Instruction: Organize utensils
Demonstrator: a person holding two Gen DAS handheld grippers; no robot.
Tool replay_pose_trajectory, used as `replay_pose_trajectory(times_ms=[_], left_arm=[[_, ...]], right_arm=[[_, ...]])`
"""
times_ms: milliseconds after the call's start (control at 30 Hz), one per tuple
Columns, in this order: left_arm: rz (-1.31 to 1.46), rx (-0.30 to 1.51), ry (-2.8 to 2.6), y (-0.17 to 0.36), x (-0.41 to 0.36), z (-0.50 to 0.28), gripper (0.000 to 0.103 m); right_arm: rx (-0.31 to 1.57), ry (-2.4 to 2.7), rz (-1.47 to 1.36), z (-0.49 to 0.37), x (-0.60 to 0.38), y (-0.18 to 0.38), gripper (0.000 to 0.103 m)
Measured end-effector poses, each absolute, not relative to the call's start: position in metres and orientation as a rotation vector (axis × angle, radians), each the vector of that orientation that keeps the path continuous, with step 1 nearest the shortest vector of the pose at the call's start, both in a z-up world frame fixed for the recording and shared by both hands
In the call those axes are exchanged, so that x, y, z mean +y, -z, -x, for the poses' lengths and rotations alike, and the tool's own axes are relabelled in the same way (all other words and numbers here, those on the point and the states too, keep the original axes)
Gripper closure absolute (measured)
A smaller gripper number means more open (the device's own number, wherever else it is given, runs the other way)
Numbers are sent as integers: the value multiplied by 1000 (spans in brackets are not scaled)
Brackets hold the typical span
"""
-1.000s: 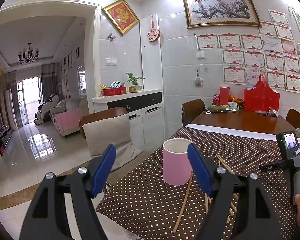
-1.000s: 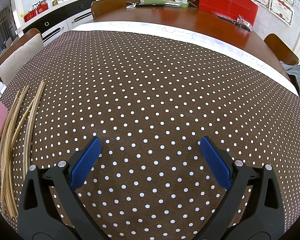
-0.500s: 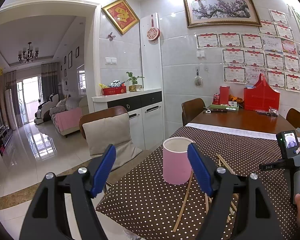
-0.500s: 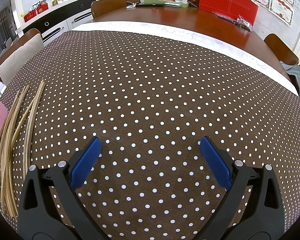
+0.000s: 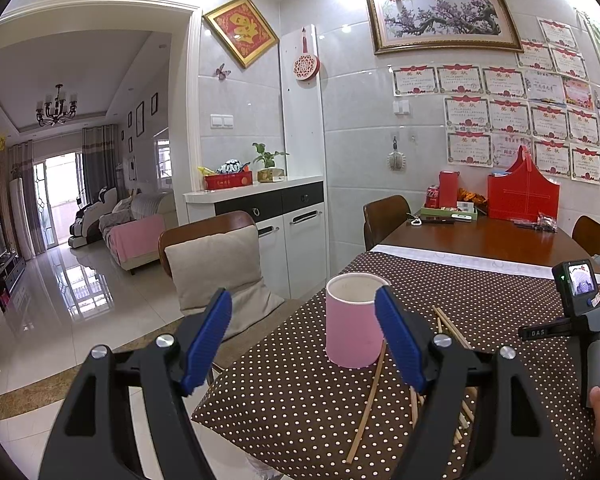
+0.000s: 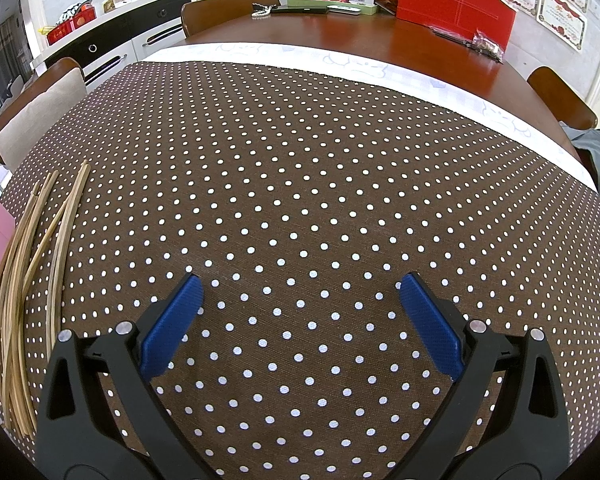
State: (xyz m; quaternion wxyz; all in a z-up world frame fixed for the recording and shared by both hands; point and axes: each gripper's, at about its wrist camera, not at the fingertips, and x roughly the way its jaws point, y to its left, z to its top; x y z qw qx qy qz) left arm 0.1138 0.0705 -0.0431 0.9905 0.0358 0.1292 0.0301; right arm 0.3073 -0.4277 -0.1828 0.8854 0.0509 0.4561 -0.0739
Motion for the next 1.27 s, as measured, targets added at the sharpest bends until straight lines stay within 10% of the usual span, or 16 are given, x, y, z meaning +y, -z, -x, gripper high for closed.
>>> replay_pose_trajectory(times_ms=[1267], left_arm=[[-76,276,-56,54,69,-124,30]], right_arm=[[949,154,-106,-307,-428,183,6]])
